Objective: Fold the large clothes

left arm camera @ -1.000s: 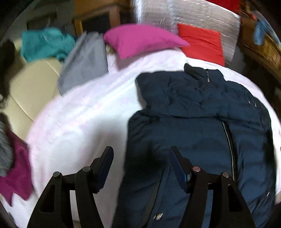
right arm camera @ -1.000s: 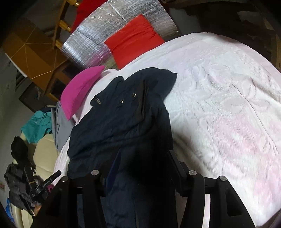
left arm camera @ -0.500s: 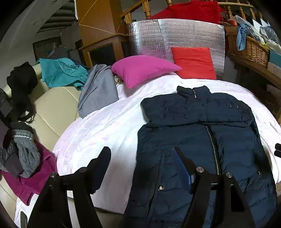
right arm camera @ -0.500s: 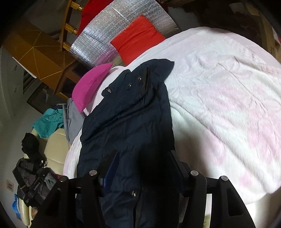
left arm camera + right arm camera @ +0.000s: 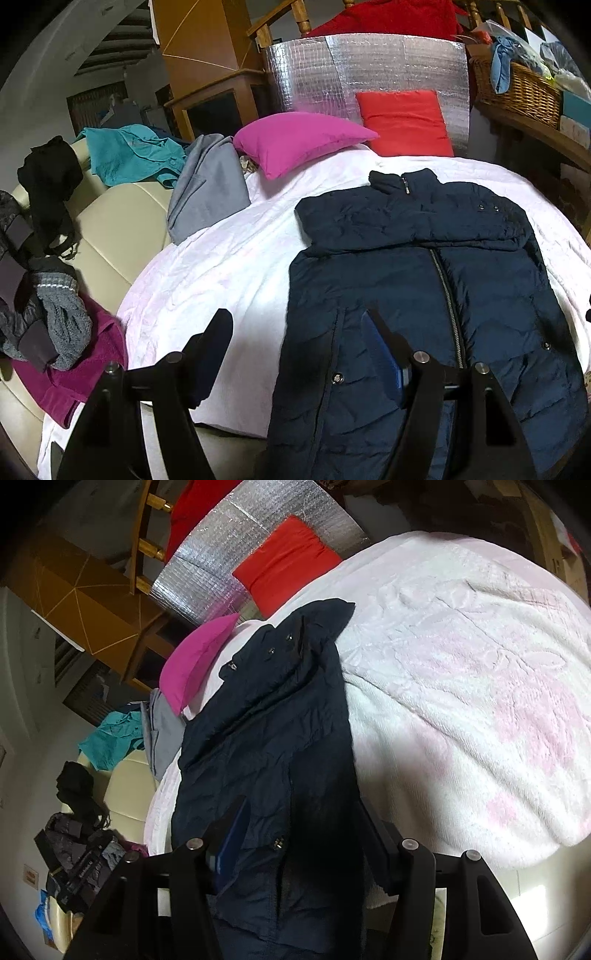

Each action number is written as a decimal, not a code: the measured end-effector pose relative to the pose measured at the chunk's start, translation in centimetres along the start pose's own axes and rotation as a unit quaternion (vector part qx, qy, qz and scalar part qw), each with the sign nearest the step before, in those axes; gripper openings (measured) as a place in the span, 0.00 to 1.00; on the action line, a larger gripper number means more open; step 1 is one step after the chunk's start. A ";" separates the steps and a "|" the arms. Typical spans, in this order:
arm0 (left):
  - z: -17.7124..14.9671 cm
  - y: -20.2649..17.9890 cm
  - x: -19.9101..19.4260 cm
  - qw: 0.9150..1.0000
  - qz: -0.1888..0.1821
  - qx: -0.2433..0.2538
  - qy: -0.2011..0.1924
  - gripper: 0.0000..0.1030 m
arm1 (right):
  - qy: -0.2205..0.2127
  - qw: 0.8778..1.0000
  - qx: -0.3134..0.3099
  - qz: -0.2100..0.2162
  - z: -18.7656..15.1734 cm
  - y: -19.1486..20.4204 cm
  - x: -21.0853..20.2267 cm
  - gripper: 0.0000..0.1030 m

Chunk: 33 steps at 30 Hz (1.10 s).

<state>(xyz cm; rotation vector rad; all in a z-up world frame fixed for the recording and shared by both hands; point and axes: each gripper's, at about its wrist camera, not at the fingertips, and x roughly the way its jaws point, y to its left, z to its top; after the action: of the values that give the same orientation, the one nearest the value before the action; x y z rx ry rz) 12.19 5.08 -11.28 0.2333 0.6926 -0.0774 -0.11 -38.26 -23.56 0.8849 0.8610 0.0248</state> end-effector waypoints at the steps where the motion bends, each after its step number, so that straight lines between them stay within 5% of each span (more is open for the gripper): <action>1: 0.1 -0.1 0.4 1.000 -0.003 -0.001 0.002 0.71 | 0.001 1.000 -0.001 0.000 0.3 0.2 0.1 0.60; 8: 1.8 0.4 5.2 0.997 -0.053 -0.049 0.032 0.71 | 0.003 0.999 -0.027 -0.025 4.4 3.1 0.0 0.61; 12: 3.6 1.5 9.5 0.990 -0.088 -0.093 0.063 0.71 | -0.006 1.000 -0.016 -0.022 8.1 4.5 -0.4 0.70; 20: 6.9 3.8 17.7 0.980 -0.054 -0.166 0.092 0.72 | -0.022 0.999 0.012 -0.039 13.1 3.3 5.7 0.73; 30: 7.7 2.7 26.5 0.966 -0.063 -0.194 0.161 0.72 | -0.021 0.998 0.051 -0.038 17.1 0.0 13.6 0.73; 33: 7.9 2.1 26.9 0.969 -0.058 -0.184 0.156 0.72 | 0.001 0.998 0.051 -0.041 17.1 -0.6 15.8 0.73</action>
<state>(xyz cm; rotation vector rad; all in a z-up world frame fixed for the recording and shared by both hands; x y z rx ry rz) 38.01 5.39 -22.26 -0.1574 1.0196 -0.0229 21.75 -44.46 -28.55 0.9444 0.9052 -0.0904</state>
